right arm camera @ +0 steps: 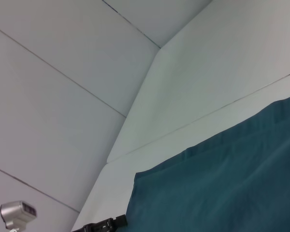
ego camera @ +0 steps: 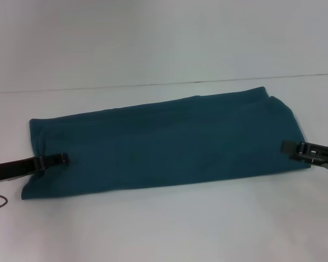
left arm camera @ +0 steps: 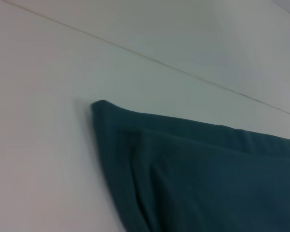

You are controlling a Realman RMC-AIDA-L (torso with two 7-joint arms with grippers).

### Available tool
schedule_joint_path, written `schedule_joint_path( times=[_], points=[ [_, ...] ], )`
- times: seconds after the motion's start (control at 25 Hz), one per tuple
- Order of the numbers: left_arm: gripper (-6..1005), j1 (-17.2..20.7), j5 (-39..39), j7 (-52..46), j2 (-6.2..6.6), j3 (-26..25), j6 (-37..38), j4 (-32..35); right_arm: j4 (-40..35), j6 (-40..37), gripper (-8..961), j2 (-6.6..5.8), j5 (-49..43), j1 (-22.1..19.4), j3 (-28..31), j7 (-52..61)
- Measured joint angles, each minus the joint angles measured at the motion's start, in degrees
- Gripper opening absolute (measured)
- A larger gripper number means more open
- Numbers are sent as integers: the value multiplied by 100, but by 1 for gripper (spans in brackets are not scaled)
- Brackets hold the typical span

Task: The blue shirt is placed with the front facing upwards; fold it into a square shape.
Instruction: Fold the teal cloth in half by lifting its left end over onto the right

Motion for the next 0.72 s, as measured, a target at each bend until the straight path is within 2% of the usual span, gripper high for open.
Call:
schedule_joint_path(
  times=[0.44,0.68,0.72],
  points=[
    [871,-314,-21,-626,-2,400,116,-54,0,-20,897,0,0,-52,122,-5],
    [766,-382,-49,-742,-41,484,125,94,0,-22,897,0,0,-65,178,-5],
    [718,-391,-46,-743,-41,484,124,93,0,-22,897,0,0,-65,183,-5]
  ],
)
